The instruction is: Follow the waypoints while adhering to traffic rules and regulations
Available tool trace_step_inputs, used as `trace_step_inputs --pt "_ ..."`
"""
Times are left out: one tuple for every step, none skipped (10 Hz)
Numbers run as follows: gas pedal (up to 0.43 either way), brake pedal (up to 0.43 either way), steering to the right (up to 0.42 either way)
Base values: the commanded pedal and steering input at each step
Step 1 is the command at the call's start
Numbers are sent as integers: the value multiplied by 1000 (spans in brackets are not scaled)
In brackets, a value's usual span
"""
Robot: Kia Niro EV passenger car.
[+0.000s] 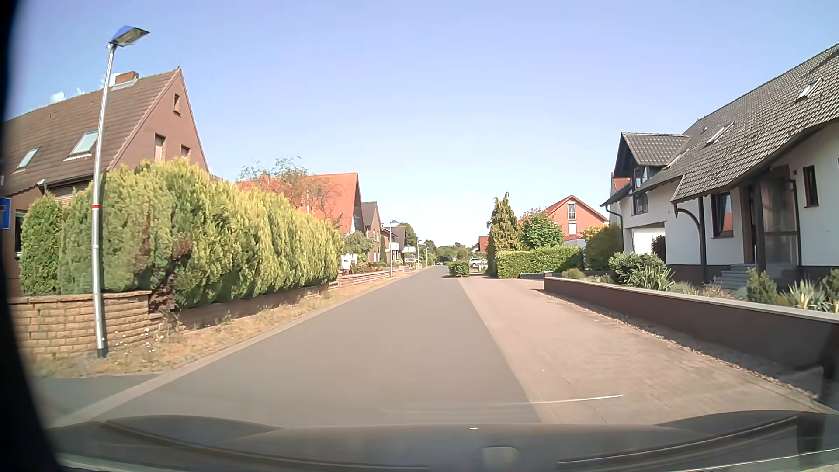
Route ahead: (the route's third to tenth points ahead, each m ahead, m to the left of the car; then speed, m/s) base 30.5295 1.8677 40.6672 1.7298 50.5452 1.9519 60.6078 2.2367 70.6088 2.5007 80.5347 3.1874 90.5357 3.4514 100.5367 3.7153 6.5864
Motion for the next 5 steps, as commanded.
trace_step_inputs --pt "118 6 -4" --pt "118 6 -7" --pt "118 6 -7" --pt "110 6 -6" --pt "87 6 -6"
